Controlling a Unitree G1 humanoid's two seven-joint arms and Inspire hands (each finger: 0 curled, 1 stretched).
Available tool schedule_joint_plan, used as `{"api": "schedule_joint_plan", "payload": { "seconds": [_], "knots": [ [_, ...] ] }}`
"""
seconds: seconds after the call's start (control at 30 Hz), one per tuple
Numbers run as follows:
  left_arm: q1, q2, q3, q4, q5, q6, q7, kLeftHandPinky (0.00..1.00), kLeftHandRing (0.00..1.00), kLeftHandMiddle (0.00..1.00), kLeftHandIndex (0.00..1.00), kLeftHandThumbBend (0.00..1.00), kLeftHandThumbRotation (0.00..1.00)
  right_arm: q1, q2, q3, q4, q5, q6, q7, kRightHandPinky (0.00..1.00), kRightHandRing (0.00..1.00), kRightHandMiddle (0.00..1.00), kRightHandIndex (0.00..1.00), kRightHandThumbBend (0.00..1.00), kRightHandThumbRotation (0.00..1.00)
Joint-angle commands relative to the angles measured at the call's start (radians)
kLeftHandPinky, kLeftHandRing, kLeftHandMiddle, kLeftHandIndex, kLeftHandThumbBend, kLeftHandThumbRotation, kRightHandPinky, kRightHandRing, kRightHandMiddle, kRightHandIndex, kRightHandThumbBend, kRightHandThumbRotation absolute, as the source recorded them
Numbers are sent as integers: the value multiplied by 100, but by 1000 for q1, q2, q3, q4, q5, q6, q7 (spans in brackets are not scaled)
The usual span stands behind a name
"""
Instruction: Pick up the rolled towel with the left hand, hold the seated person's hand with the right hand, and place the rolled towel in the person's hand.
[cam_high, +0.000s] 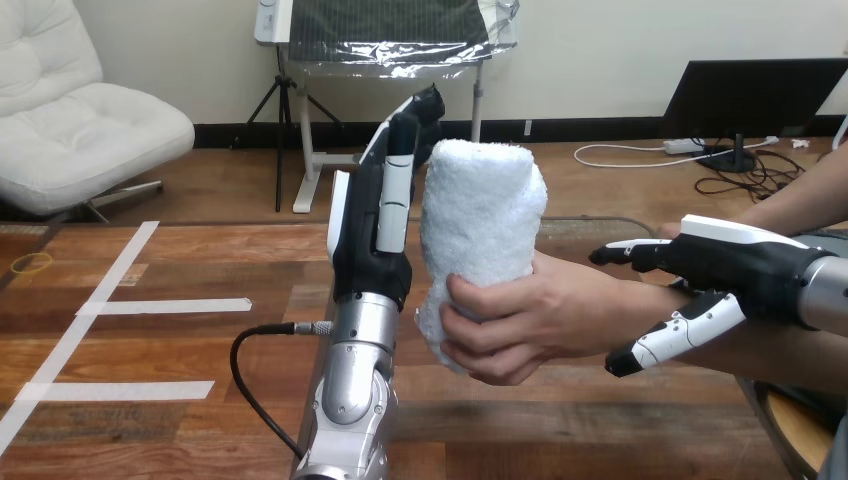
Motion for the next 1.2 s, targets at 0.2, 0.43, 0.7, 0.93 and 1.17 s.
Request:
{"api": "schedule_joint_plan", "payload": {
  "seconds": [0.2, 0.43, 0.7, 0.93, 1.17],
  "knots": [
    [-36, -12, 18, -72, -7, -3, -9, 91, 88, 84, 79, 72, 100, 22, -8, -30, -38, 59, 15, 2, 87, 100, 99, 97, 100, 43],
    [-11, -1, 21, -99, -7, 9, -17, 91, 88, 84, 80, 71, 100, 30, -10, -61, -20, 116, -6, 8, 88, 100, 100, 98, 100, 52],
    [23, 3, 36, -136, -31, 7, -51, 91, 88, 84, 80, 68, 100, 48, -15, -90, 6, 135, -97, -15, 84, 97, 98, 98, 100, 73],
    [96, 17, 46, -239, -69, 17, -91, 89, 83, 81, 76, 66, 100, 103, 34, -165, 8, 189, -232, -102, 77, 91, 93, 95, 100, 96],
    [163, 41, 38, -358, -79, 50, -120, 87, 82, 79, 74, 66, 100, 141, 69, -199, 2, 216, -291, -188, 76, 89, 91, 92, 99, 99]
  ]
}}
